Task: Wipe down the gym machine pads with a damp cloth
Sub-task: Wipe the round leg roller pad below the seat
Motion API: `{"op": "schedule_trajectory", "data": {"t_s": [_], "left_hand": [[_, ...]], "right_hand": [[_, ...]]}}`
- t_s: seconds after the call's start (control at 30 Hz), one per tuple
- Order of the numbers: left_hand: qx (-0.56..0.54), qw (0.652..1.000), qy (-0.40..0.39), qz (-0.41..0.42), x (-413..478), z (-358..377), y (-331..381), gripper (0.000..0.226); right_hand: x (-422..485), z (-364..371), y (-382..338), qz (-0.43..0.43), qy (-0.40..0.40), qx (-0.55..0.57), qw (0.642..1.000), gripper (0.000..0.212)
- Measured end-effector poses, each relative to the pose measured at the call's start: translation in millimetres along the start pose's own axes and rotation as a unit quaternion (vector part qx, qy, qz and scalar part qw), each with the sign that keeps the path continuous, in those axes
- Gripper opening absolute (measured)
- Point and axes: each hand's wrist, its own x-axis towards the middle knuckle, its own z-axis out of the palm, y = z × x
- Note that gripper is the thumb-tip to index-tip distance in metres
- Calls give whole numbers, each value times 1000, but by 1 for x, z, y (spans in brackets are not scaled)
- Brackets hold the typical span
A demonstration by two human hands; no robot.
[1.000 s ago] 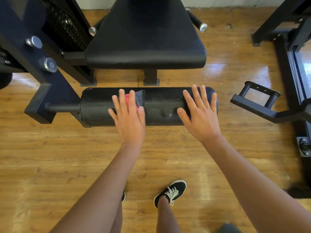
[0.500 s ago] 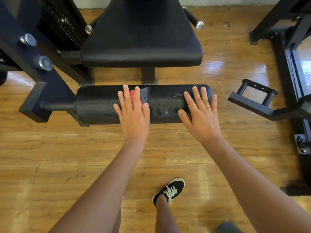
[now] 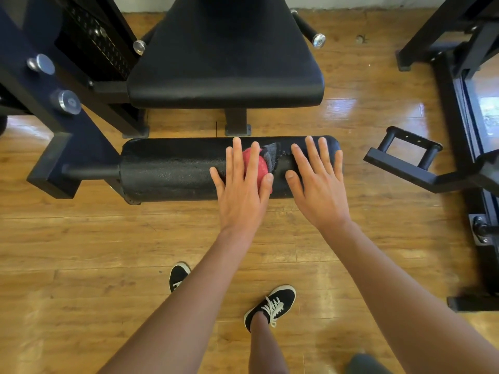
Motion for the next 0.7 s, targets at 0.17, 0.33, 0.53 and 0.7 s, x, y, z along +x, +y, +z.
{"op": "schedule_trajectory", "data": {"t_s": [0.17, 0.33, 0.53, 0.7], "left_hand": [[-16, 1000, -10, 0, -4, -10, -15, 59], [-10, 1000, -6, -7, 0, -27, -43, 53], [65, 998, 11, 14, 11, -41, -79, 50], [116, 993, 10, 29, 14, -39, -90, 49]], "right_hand": [[2, 1, -13, -3, 6, 18, 1000, 57], [4, 3, -32, -17, 11, 34, 999, 63], [10, 11, -65, -53, -5, 25, 998, 61], [15, 21, -78, -32, 3, 2, 999, 56]]}}
